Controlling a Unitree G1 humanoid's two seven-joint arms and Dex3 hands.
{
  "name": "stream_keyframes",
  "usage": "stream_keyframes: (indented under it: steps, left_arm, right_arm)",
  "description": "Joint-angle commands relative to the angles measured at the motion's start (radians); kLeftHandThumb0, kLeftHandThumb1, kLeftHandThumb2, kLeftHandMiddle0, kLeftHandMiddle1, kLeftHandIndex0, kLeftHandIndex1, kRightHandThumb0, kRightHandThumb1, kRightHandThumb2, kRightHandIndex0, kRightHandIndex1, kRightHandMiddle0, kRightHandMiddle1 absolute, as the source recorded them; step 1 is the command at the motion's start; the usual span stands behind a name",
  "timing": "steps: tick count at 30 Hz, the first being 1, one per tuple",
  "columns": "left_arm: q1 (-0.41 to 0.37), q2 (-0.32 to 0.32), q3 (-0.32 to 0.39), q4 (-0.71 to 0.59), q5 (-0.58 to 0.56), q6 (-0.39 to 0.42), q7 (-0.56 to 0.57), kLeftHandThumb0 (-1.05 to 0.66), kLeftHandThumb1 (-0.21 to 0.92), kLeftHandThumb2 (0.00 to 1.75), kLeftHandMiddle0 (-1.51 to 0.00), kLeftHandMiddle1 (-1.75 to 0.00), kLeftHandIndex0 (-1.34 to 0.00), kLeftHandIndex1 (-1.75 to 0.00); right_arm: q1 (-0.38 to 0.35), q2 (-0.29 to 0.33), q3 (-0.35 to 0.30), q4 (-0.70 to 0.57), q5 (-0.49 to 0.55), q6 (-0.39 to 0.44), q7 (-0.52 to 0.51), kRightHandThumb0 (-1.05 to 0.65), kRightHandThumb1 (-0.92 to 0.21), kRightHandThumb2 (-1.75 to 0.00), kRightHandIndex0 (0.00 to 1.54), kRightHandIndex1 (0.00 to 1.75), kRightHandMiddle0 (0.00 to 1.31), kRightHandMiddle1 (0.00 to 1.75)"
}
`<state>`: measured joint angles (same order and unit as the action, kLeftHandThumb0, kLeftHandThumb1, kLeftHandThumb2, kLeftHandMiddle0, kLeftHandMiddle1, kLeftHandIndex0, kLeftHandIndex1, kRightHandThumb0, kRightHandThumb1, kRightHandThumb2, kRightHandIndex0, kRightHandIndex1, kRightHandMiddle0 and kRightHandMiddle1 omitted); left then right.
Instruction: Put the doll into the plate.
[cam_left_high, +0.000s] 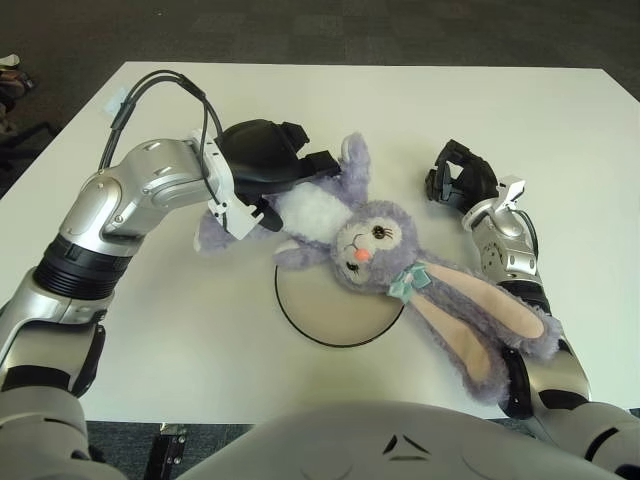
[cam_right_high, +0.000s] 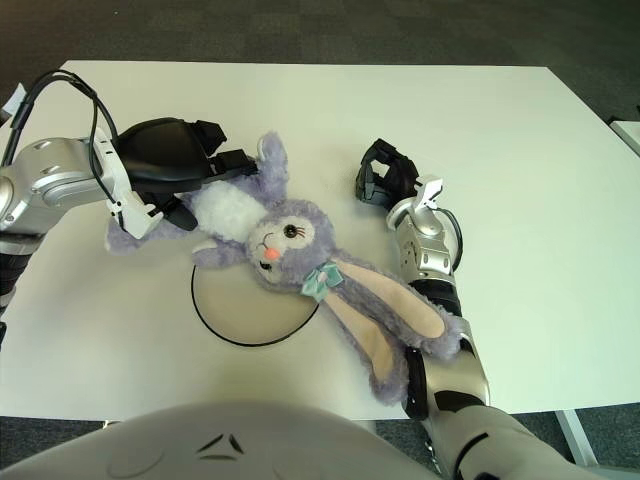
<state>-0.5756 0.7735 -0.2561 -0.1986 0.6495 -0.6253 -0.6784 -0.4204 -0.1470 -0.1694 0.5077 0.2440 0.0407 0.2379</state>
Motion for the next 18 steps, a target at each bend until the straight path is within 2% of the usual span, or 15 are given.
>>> stream_keyframes:
  steps: [1, 4, 8, 12, 16, 18]
  left_arm:
    - [-0.030, 0.010, -0.018, 0.027, -0.010, -0.016, -0.013, -0.74, 0.67, 0.67, -0.47, -1.75, 0.00, -0.62]
    - [-0.061, 0.005, -0.039, 0.091, -0.032, -0.048, -0.011, -0.73, 0.67, 0.67, -0.54, -1.75, 0.00, -0.66]
    - [-0.086, -0.012, -0.074, 0.111, -0.125, -0.022, -0.083, -0.71, 0.67, 0.68, -0.61, -1.75, 0.00, -0.72]
    - [-0.100, -0.019, -0.095, 0.113, -0.227, 0.006, -0.153, -0.67, 0.62, 0.75, -0.73, -1.75, 0.00, -0.87]
    - [-0.109, -0.019, -0.105, 0.129, -0.277, 0.003, -0.188, -0.64, 0.58, 0.80, -0.81, -1.75, 0.00, -0.96]
    - [-0.089, -0.013, -0.100, 0.127, -0.287, -0.011, -0.182, -0.63, 0.56, 0.82, -0.84, -1.75, 0.00, -1.01]
  right_arm:
    - [0.076, 0.020, 0.009, 0.060, -0.008, 0.082, -0.011, -0.49, -0.29, -1.35, 1.09, 1.75, 0.63, 1.75]
    - [0.077, 0.020, 0.009, 0.057, -0.007, 0.084, -0.009, -0.49, -0.29, -1.35, 1.08, 1.75, 0.63, 1.75]
    - [0.079, 0.019, 0.010, 0.053, -0.005, 0.084, -0.005, -0.49, -0.29, -1.35, 1.08, 1.75, 0.63, 1.75]
    - [0.080, 0.018, 0.011, 0.051, -0.005, 0.083, -0.002, -0.49, -0.29, -1.35, 1.08, 1.75, 0.63, 1.75]
    - [0.081, 0.019, 0.011, 0.048, -0.005, 0.085, -0.002, -0.49, -0.29, -1.35, 1.08, 1.75, 0.63, 1.75]
    - [0.082, 0.019, 0.011, 0.045, -0.004, 0.086, -0.003, -0.49, -0.29, -1.35, 1.08, 1.75, 0.63, 1.75]
